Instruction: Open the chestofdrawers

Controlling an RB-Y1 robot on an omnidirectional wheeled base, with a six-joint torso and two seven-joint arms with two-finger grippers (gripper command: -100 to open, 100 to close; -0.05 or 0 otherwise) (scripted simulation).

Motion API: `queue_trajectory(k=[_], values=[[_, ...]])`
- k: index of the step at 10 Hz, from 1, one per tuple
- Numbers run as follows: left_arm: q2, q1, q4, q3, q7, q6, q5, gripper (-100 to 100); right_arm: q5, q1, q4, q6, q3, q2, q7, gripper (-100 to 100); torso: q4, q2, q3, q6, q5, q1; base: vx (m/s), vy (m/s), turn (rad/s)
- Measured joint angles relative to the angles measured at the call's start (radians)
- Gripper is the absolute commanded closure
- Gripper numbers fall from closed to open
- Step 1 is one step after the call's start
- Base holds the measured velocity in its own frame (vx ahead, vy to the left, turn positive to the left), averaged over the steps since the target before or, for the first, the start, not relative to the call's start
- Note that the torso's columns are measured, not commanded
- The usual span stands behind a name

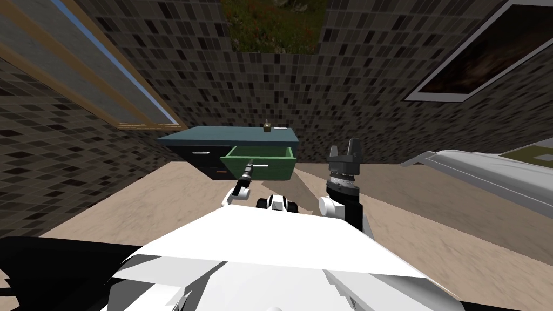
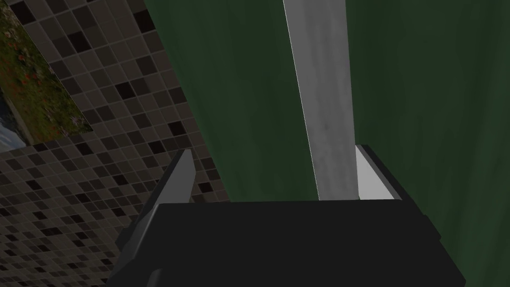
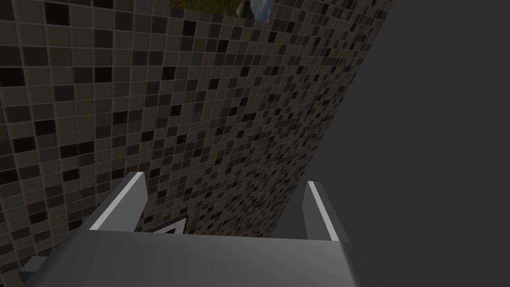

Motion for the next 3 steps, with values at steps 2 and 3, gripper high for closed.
queue_trajectory(k=[2, 3], values=[[0.000, 0.001, 0.002, 0.000, 0.000, 0.001, 0.000, 0, 0.000, 0.000, 0.000, 0.000, 0.000, 0.000, 0.000, 0, -0.001, -0.001, 0.000, 0.000, 0.001, 0.001, 0.000, 0.000, 0.000], [0.000, 0.001, 0.002, 0.000, 0.000, 0.002, 0.000, 0, 0.000, 0.000, 0.000, 0.000, 0.000, 0.000, 0.000, 0, -0.002, -0.001, -0.001, 0.000, 0.001, 0.001, 0.000, 0.000, 0.000]])
